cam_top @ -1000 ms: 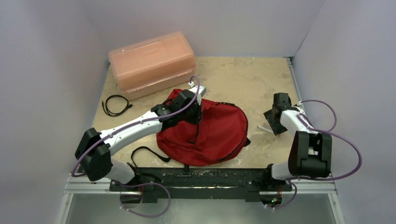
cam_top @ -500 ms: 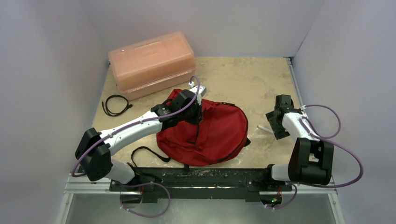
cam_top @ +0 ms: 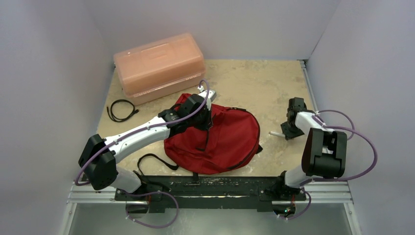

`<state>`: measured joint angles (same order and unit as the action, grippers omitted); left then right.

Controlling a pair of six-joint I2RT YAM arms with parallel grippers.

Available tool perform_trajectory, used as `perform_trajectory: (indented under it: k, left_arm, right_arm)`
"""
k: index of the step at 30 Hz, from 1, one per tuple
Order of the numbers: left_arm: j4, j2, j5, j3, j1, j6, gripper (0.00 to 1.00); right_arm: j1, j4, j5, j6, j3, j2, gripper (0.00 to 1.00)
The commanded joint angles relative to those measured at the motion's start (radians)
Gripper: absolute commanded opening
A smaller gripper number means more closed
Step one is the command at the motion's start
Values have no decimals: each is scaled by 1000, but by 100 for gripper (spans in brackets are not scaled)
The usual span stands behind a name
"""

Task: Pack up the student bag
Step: Pick up the stationery from the center of the board, then place the stationery in the student bag.

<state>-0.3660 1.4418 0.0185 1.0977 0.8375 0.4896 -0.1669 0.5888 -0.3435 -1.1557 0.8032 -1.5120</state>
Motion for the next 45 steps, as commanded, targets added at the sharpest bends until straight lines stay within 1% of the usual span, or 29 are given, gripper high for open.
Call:
perform_trajectory:
  k: [1,6,8,9,10,12,16,19,21,23,26,27,28,29,31,34,36,38,41,45]
  left_arm:
    - [19,-15,-61,37,6,22,0]
    - [12,-12,-57,43,6,24,0]
    - [8,-10,-55,46,6,24,0]
    - [-1,-10,-51,49,6,25,0]
    - [-6,-11,-48,50,6,24,0]
    - [-1,-16,-38,43,6,24,0]
    - [-6,-26,9,38,6,29,0]
    - [34,-36,31,16,7,43,0]
    - [35,-33,42,16,6,58,0]
    - [36,-31,47,19,6,71,0]
    - [67,-34,51,-6,5,94,0]
    - [67,-34,55,-8,5,102,0]
    - [66,-35,57,-7,5,112,0]
    - [69,-37,59,-10,5,120,0]
    - [88,-44,63,-24,4,133,0]
    - [89,-59,80,-32,3,151,0]
    - [91,-74,91,-43,4,158,0]
    - [91,-88,105,-52,5,155,0]
    - [60,-106,134,-49,5,147,0]
    - [46,-130,148,-53,5,130,0]
  right_arm:
    - [-3,-61,60,-39,-19,-84,34]
    - [-3,-76,48,-26,-21,-83,16]
    - [-3,-83,48,-10,-16,-79,7]
    - [-3,-72,42,-1,-8,-76,1]
    - [-3,-66,26,17,0,-65,0]
    - [0,-89,2,76,-1,-25,0]
    - [1,-206,57,246,-46,132,0]
    - [14,-308,144,402,-86,289,0]
    - [20,-349,205,462,-102,388,0]
    - [27,-392,306,534,-102,464,0]
    - [93,-451,469,571,-66,501,0]
    - [140,-462,503,571,-51,508,0]
    - [202,-479,530,630,-44,522,0]
    - [261,-505,553,647,-41,543,0]
    - [364,-573,553,630,-51,594,0]
    - [455,-728,634,588,-78,611,0]
    - [492,-763,690,558,-73,565,0]
    - [523,-834,709,517,-104,525,0]
    - [570,-974,701,455,-189,485,0]
    - [657,-1104,703,420,-253,391,0]
